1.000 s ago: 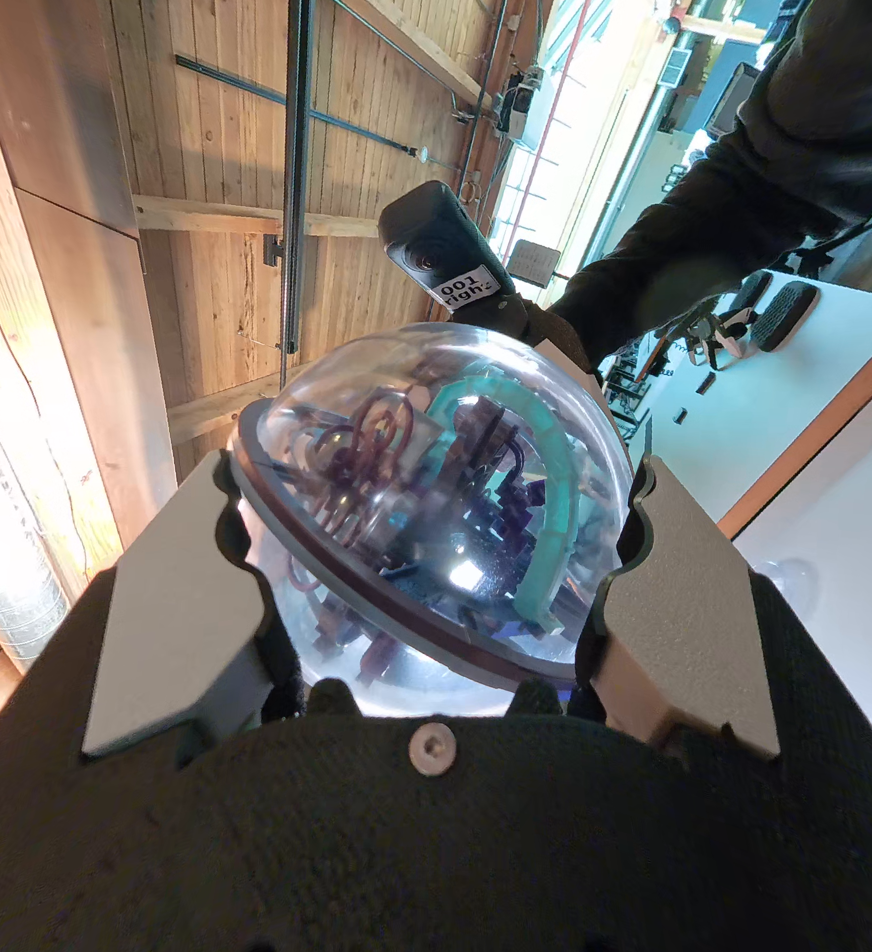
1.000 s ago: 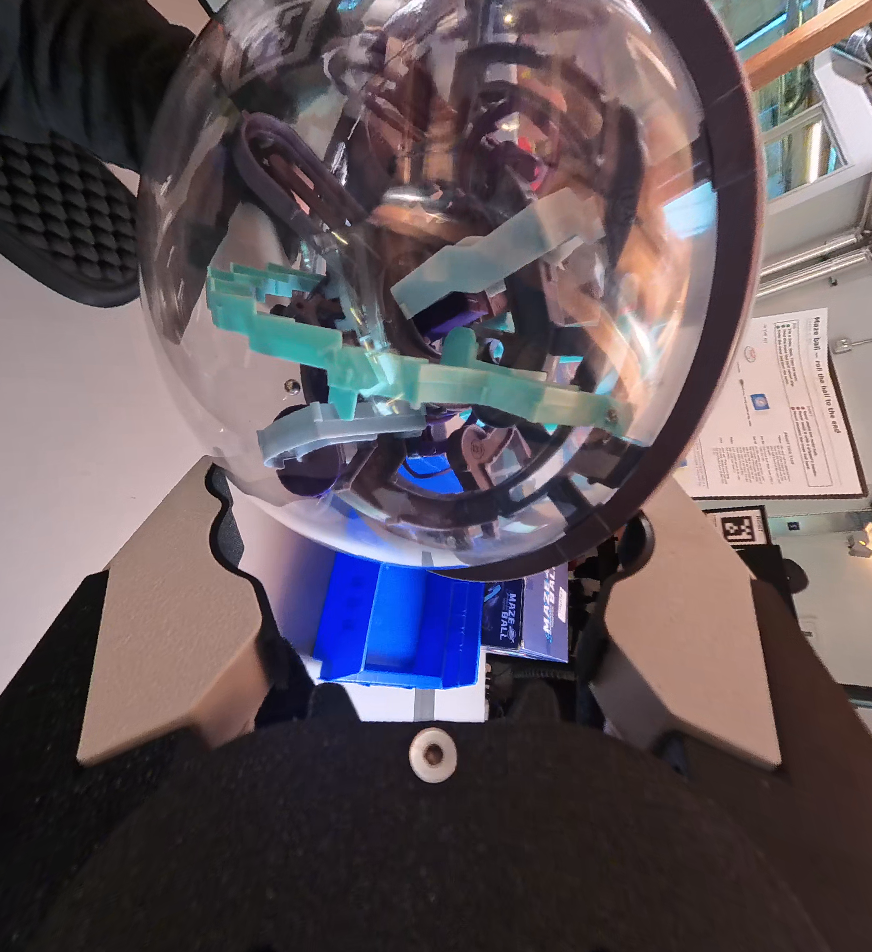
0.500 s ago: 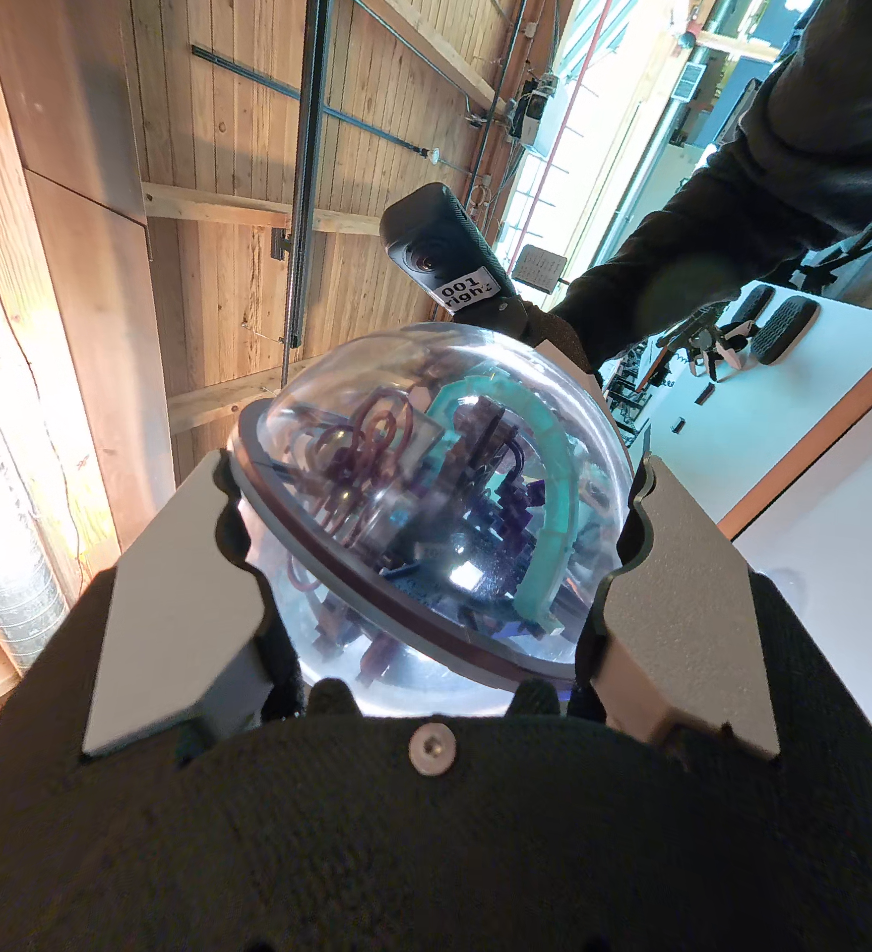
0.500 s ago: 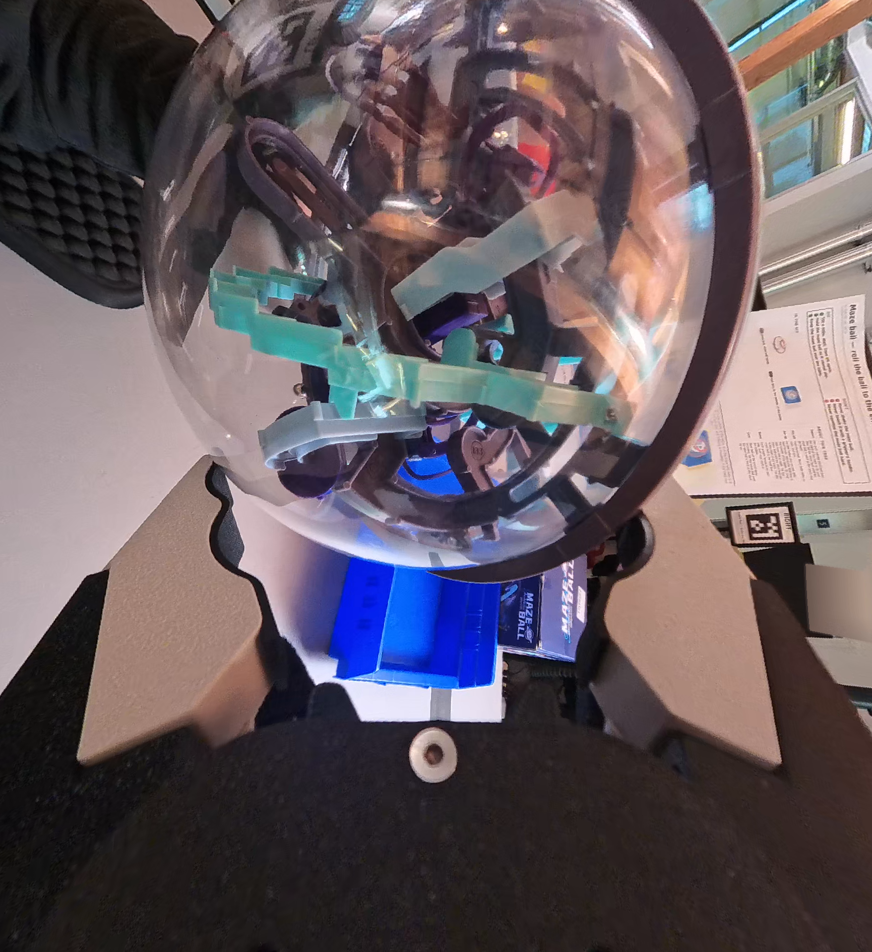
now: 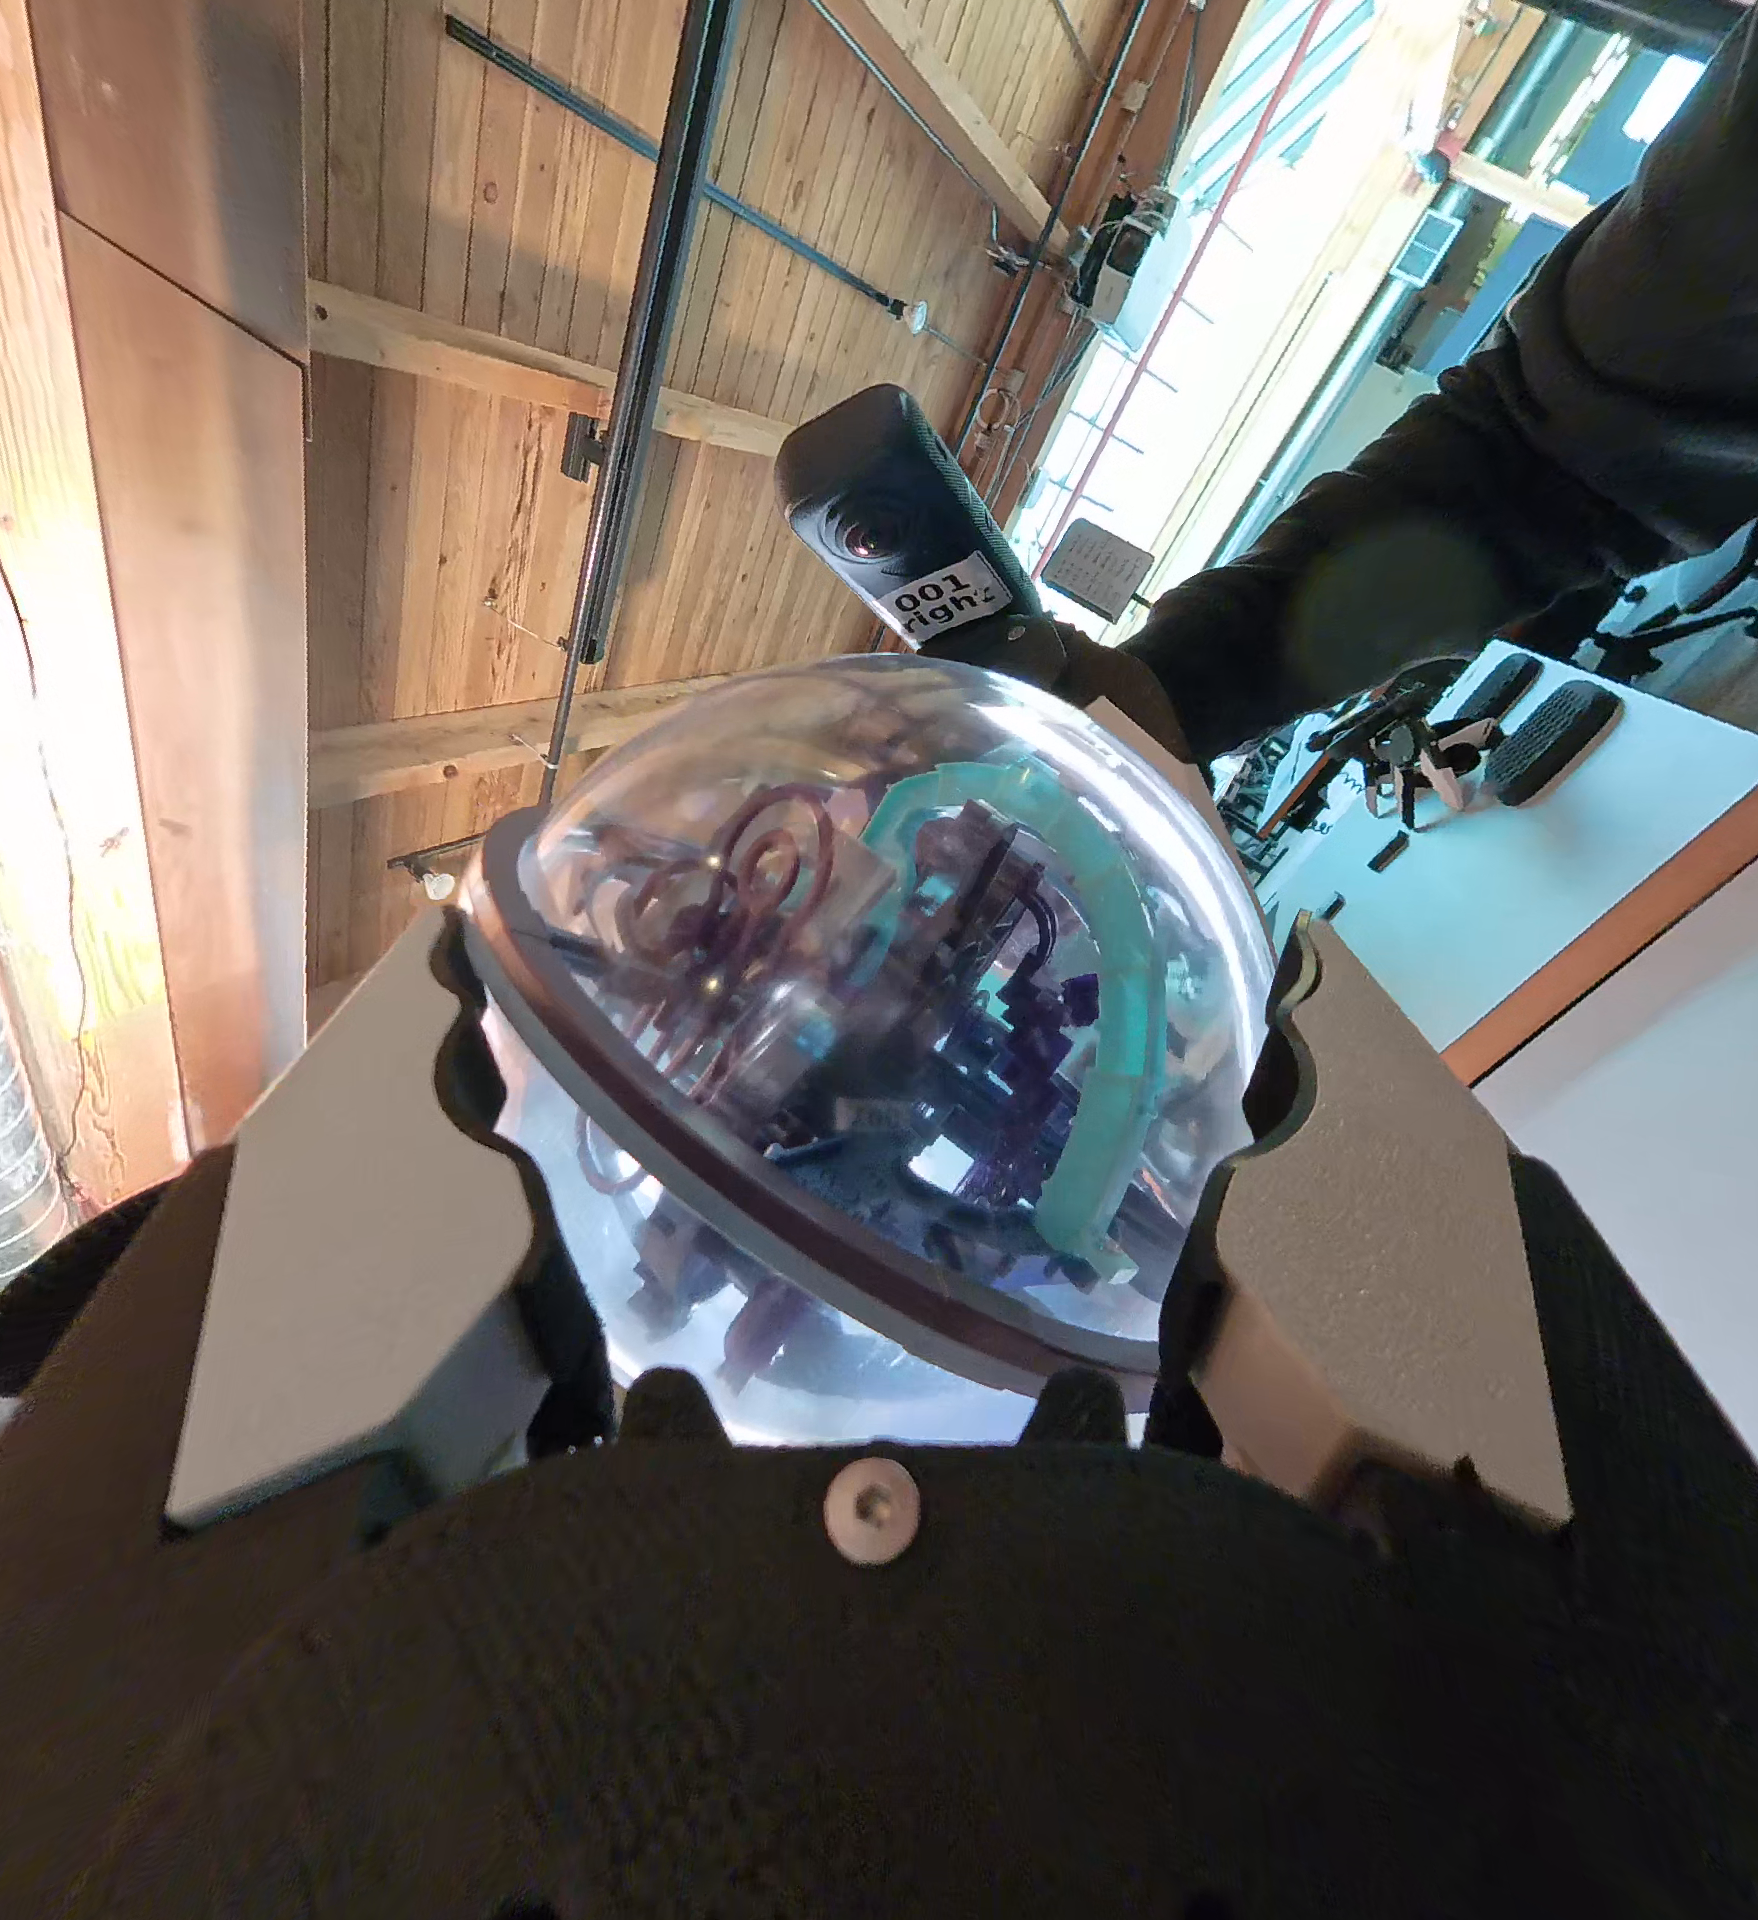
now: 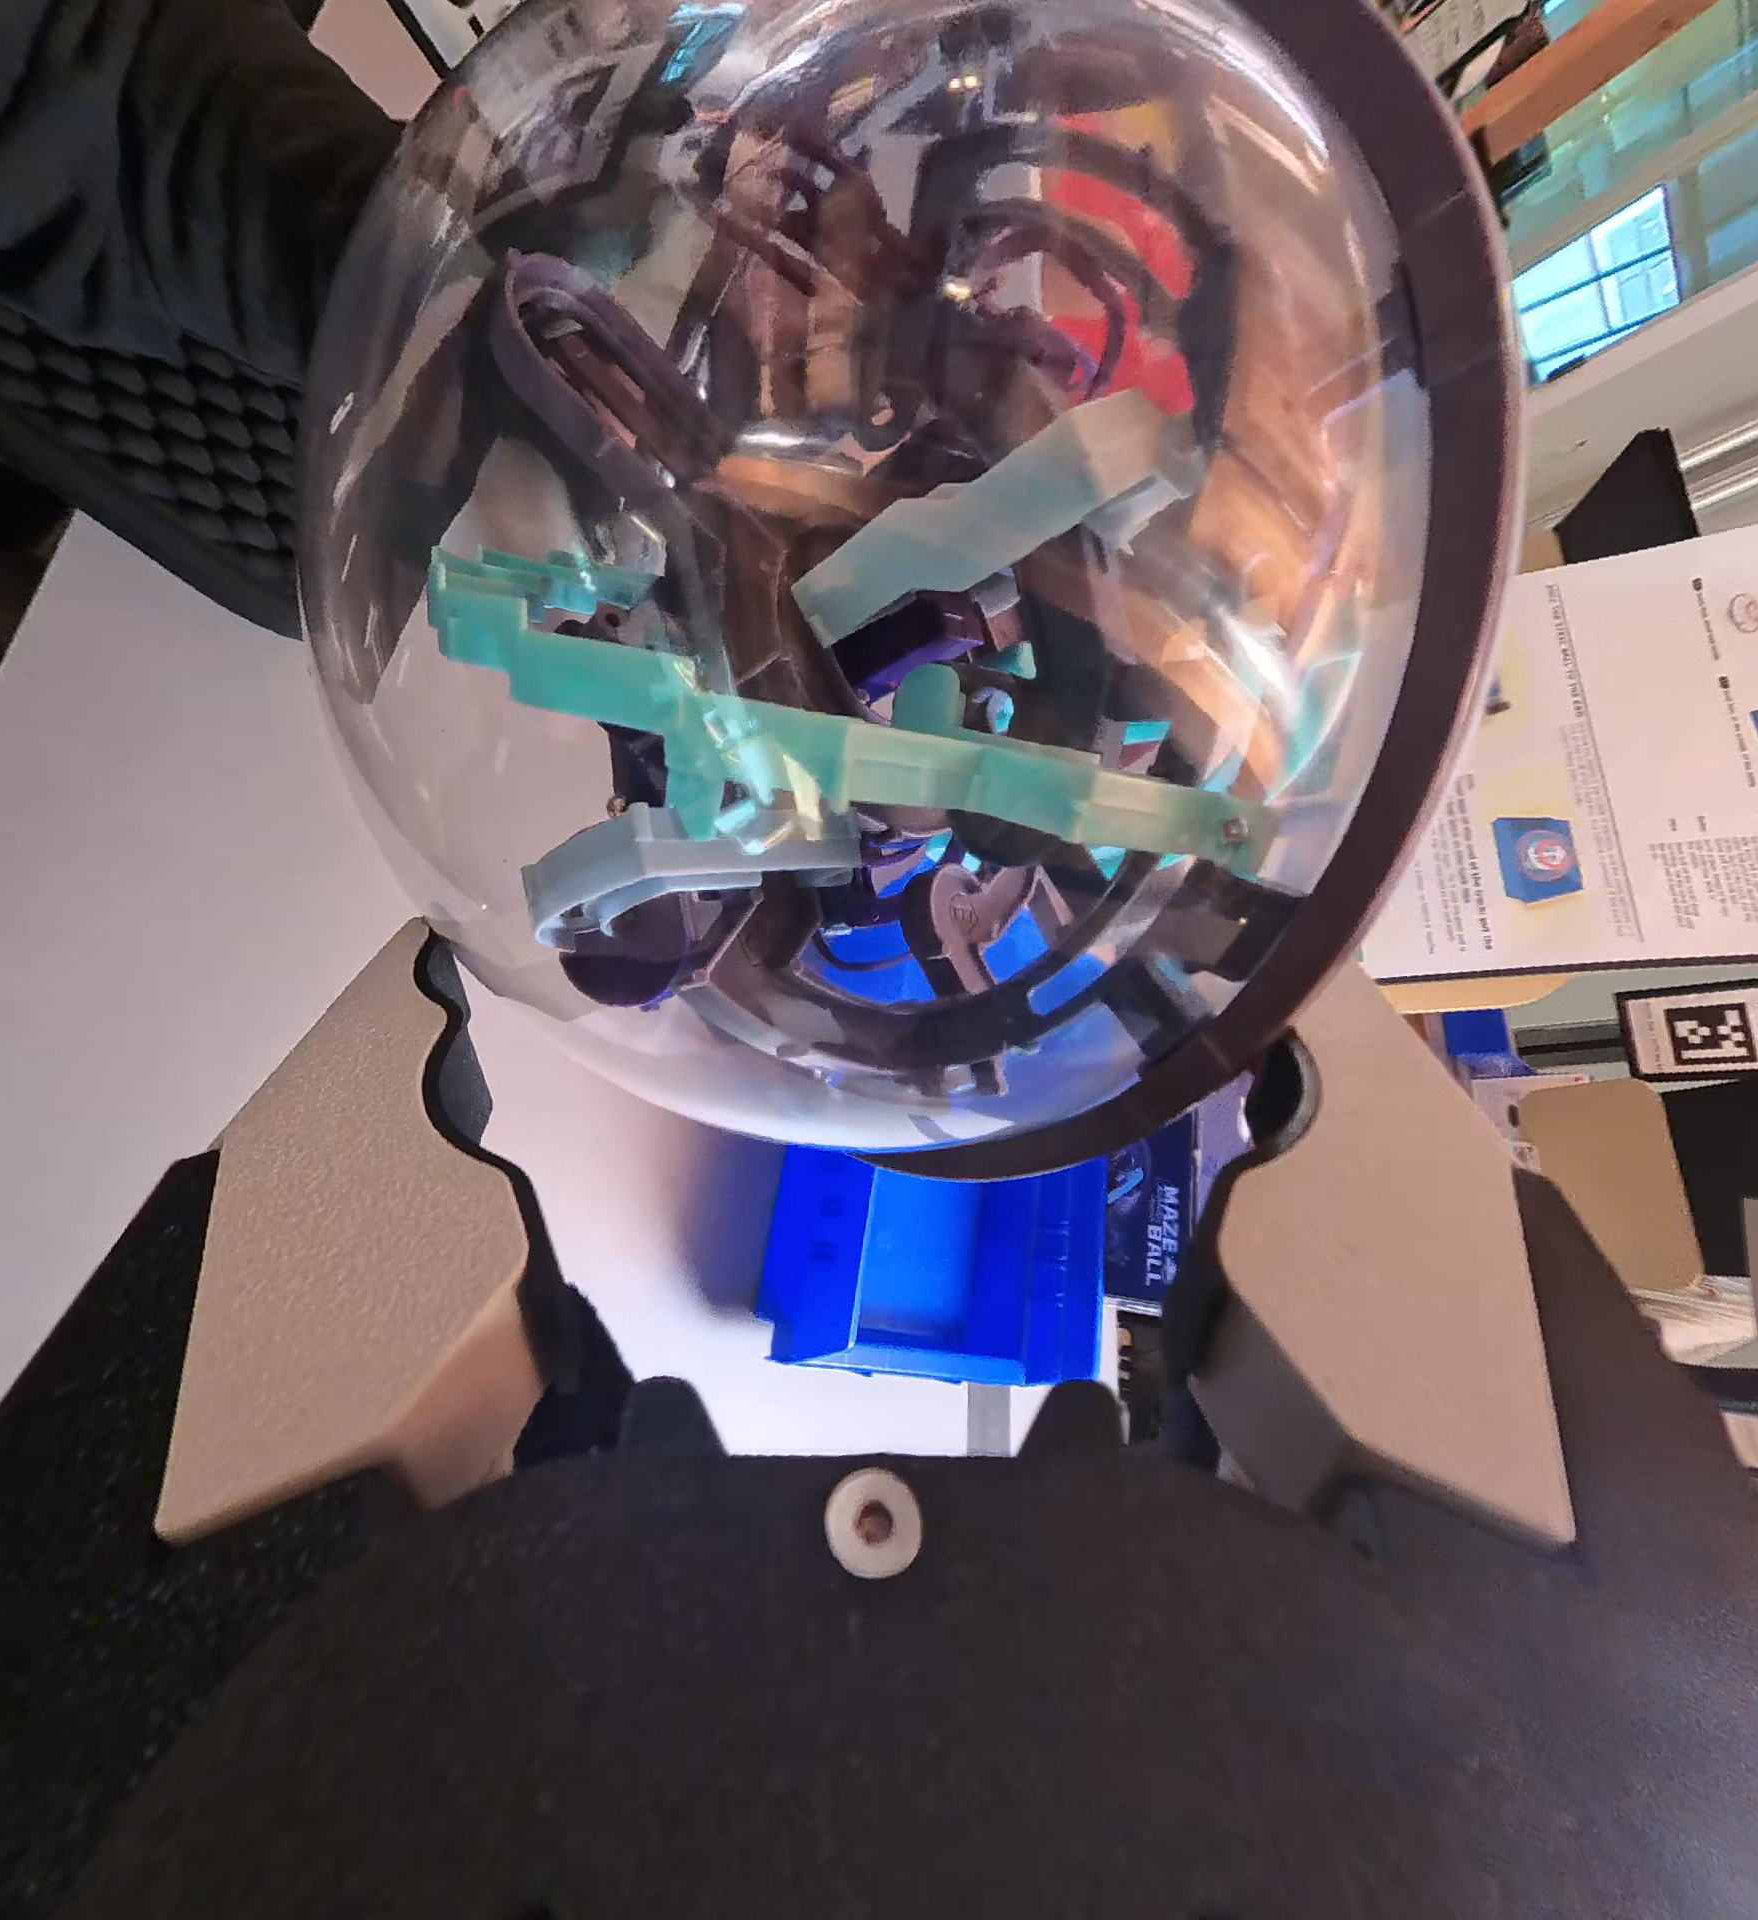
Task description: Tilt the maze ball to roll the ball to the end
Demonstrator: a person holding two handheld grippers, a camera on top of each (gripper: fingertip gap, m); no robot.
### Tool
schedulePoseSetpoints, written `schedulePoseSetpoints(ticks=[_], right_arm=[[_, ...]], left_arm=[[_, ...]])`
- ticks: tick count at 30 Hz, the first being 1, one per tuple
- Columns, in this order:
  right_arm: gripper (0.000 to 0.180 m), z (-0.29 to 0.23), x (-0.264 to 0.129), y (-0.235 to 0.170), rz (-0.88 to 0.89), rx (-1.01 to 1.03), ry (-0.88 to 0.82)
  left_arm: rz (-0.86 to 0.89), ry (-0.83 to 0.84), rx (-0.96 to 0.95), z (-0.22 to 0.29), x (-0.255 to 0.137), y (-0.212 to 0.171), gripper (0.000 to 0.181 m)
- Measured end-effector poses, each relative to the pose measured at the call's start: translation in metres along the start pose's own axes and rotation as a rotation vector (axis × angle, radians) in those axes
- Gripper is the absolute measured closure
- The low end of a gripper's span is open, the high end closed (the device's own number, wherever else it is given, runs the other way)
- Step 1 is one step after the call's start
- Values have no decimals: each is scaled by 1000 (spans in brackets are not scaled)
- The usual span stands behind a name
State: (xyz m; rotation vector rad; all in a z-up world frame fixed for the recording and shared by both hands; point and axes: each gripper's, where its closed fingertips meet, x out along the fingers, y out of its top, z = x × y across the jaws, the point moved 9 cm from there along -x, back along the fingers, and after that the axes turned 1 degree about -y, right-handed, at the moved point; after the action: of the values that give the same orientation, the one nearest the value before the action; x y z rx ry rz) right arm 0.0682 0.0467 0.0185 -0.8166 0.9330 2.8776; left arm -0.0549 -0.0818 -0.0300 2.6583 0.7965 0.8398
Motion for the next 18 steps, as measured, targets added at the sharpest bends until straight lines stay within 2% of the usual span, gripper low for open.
schedulePoseSetpoints(ticks=[12,15,18], right_arm=[[29,3,1,0,-15,116,92],[30,4,9,-9,1,237,165],[29,2,30,-31,18,488,286]], left_arm=[[21,75,-130,6,-1,-6,35],[0,105,-251,7,-4,-13,35],[-38,167,-491,14,-14,-32,35]])
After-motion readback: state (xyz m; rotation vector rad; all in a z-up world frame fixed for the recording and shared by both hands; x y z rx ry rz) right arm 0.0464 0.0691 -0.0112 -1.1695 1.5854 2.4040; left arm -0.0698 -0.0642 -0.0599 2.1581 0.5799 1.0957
